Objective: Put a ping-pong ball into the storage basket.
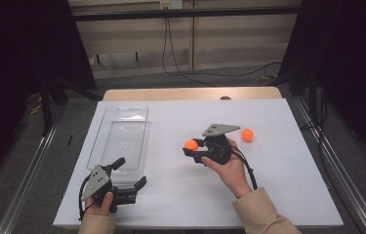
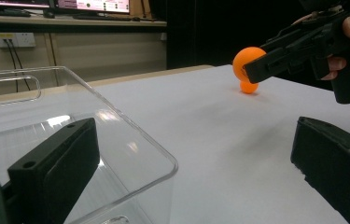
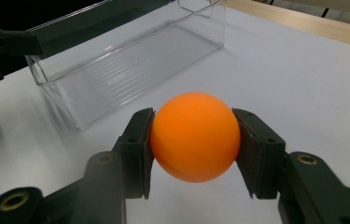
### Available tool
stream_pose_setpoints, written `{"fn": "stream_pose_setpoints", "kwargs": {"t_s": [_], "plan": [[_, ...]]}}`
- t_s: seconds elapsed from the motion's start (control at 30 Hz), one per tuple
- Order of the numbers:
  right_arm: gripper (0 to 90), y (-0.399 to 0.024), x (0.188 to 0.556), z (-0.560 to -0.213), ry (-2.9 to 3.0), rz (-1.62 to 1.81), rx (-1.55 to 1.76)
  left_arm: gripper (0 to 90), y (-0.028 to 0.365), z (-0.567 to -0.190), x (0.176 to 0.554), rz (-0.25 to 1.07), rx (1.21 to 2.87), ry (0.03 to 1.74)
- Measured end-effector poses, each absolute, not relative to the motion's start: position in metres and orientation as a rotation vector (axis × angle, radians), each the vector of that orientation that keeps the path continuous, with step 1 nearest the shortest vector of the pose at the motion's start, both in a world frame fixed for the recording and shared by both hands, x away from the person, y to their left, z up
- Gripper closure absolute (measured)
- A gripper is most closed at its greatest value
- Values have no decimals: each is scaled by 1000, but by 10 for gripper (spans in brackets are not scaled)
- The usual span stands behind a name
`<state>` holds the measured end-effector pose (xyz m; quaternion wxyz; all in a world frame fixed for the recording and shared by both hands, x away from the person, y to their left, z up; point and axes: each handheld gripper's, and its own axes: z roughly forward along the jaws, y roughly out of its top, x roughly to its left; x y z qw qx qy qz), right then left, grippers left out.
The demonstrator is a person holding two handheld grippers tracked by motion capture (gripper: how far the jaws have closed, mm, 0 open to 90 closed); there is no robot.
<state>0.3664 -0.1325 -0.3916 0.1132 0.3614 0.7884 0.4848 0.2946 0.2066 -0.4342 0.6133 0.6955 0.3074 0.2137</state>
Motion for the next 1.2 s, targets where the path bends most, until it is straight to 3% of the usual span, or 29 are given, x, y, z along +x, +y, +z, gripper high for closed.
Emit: {"fn": "stream_pose_setpoints", "kwargs": {"t_s": [1.2], "plan": [[511,-122,370,-389,2317,1442,1035,10,207,-434,295,494,1607,702]]}}
